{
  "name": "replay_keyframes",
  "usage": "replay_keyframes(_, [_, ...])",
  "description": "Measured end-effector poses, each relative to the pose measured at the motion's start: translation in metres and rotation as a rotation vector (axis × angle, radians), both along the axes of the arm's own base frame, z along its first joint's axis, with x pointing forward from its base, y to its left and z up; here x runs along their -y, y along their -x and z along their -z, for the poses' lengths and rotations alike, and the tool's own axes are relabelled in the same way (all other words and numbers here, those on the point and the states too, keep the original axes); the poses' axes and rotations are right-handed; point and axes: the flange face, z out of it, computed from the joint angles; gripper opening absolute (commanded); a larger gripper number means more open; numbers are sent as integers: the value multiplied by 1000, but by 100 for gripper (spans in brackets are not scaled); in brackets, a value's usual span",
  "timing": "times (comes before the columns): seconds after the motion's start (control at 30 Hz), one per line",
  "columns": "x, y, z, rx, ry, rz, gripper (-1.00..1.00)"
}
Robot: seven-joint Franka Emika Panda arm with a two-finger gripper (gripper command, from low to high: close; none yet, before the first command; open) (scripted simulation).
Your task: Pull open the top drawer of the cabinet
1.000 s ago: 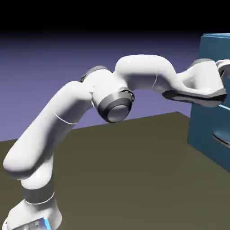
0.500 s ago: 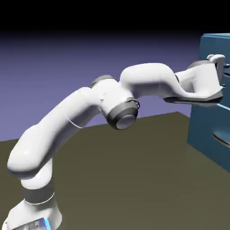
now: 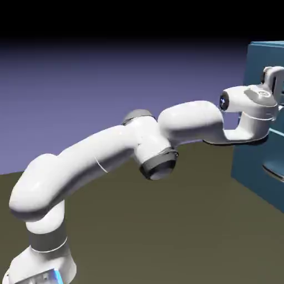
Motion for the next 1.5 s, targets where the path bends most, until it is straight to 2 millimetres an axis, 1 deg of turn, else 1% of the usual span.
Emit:
replay_keyframes(0.03, [4, -1, 1, 0, -1, 4, 0])
replay_keyframes(0.07, [5, -1, 1, -1, -1, 4, -100])
replay_keyframes(0.17, [5, 0, 1, 0, -1, 4, -100])
replay_keyframes(0.47, [5, 14, 1, 1, -1, 3, -100])
replay_keyframes(0.6, [5, 25, 1, 0, -1, 4, -100])
replay_keyframes(0.77, [5, 45, 1, 0, -1, 4, -100])
replay_keyframes(0.93, [5, 70, 1, 0, -1, 4, -100])
replay_keyframes(1.07, [5, 94, 1, 0, 0, 4, -100])
replay_keyframes(1.4, [5, 168, 1, 0, -1, 4, -100])
replay_keyframes(1.5, [5, 187, 1, 0, -1, 4, -100])
